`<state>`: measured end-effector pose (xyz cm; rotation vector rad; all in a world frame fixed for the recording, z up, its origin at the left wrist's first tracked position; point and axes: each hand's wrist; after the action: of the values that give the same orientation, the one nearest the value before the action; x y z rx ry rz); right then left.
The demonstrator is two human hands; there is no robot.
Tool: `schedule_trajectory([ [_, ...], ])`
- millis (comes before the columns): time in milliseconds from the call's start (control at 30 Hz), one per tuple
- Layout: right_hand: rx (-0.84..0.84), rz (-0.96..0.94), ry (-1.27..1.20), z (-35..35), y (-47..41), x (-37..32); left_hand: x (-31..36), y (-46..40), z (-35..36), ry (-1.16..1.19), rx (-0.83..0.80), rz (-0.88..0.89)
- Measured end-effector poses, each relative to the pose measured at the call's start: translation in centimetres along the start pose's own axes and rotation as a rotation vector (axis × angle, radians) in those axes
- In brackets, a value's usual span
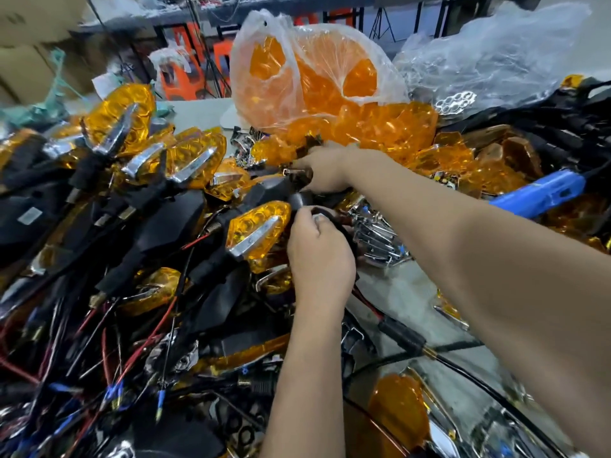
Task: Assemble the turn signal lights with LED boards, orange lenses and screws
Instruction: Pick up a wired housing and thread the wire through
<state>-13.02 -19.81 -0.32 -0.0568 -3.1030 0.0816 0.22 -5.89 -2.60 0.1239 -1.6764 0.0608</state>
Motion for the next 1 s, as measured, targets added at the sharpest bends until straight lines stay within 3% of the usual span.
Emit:
schedule_trajectory([
  [233, 0.000, 0.063, -0.143, -0.9, 2.1, 1.5, -0.2, 0.0, 0.0, -0.019, -0.020, 0.022],
  [500, -0.023, 0.125, -0.035, -2.6, 6.6, 4.8, -0.8, -0.3, 0.1, -0.003, -0.093, 0.029],
  [633, 0.124, 0.169, -0.209, -2.8, 10.3, 5.6, -0.5, 0.0, 0.1, 0.153, -0.188, -0.129],
  [733, 0.234, 0.268, -0.209, -3.5, 13.5, 5.7, -0.1, 0.3, 0.2, 0.274, -0.301, -0.260],
  [867, 0.414, 0.394, -0.314, -4.8, 17.9, 6.0, -0.1, 1.1, 0.5, 0.258, -0.492, -0.328],
  [1000, 0.568, 0.457, -0.594, -4.5, 21.2, 6.8, 0.0, 1.8, 0.9, 0.274, -0.565, -0.373],
])
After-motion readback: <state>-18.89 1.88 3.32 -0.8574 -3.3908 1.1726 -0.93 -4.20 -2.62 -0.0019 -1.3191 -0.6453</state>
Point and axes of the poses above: each hand's wrist, its own y-axis away from the middle knuckle, its own z-axis out of the palm, x = y × z, and after that the axes turned 15 degrees about x, right-handed
